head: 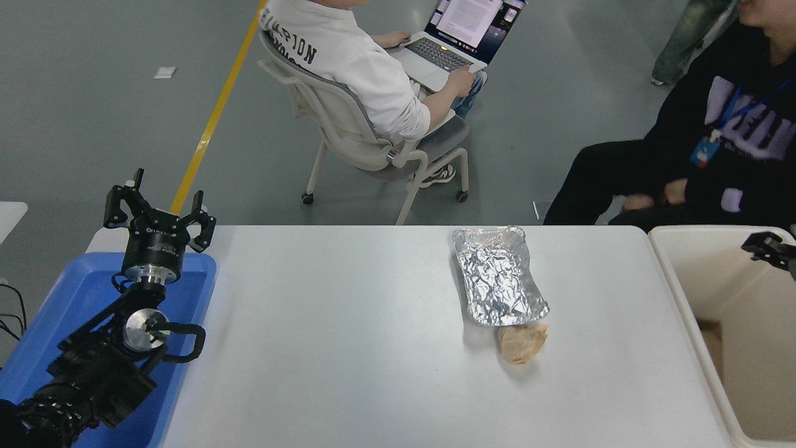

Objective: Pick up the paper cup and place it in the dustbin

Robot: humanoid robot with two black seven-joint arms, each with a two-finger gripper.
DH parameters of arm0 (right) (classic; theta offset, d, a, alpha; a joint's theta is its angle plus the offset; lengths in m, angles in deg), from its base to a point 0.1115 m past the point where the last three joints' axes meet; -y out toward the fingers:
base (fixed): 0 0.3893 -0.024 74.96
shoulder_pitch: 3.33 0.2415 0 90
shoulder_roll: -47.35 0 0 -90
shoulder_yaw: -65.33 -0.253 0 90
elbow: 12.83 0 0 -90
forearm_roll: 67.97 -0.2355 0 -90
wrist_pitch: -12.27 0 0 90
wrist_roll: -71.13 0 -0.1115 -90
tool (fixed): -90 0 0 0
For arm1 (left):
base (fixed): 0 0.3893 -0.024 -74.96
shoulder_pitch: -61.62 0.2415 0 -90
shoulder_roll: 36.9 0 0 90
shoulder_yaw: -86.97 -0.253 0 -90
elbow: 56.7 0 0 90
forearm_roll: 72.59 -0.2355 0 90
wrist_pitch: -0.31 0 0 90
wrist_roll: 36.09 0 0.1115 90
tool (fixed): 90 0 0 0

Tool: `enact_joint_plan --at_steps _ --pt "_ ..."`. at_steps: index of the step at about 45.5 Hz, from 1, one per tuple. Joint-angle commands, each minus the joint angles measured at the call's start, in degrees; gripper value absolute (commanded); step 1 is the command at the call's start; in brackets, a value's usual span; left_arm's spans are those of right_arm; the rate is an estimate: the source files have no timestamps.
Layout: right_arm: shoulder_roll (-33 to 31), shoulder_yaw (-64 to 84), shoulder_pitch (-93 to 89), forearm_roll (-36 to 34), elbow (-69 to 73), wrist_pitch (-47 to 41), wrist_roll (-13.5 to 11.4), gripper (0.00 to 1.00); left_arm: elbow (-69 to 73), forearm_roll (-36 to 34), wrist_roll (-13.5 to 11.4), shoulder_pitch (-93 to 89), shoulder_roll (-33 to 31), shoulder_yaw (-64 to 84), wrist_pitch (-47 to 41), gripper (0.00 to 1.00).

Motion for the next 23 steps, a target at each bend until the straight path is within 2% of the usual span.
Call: enact_joint_plan --at_steps 1,5,13,23 --pt "9.43 3.63 16.41 -0.28 6.14 -22.83 0.09 1.00 -0.03 0.00 0.00 -0.07 0.00 0.00 0.00 0.99" --pt "12.16 1.17 19.05 -0.20 7.29 -31.18 0.09 1.00 -0.03 0.00 0.00 0.02 0.00 0.00 0.00 0.99" --pt "13.92 -4.72 23.80 -0.20 9.57 -31.38 0.00 1.00 0.06 0.00 0.00 0.02 0.00 0.00 0.00 0.99" --pt "18.05 -4.99 28.73 -0.28 10.72 -31.38 0.09 1.00 0.06 0.00 0.00 0.02 0.00 0.00 0.00 0.99"
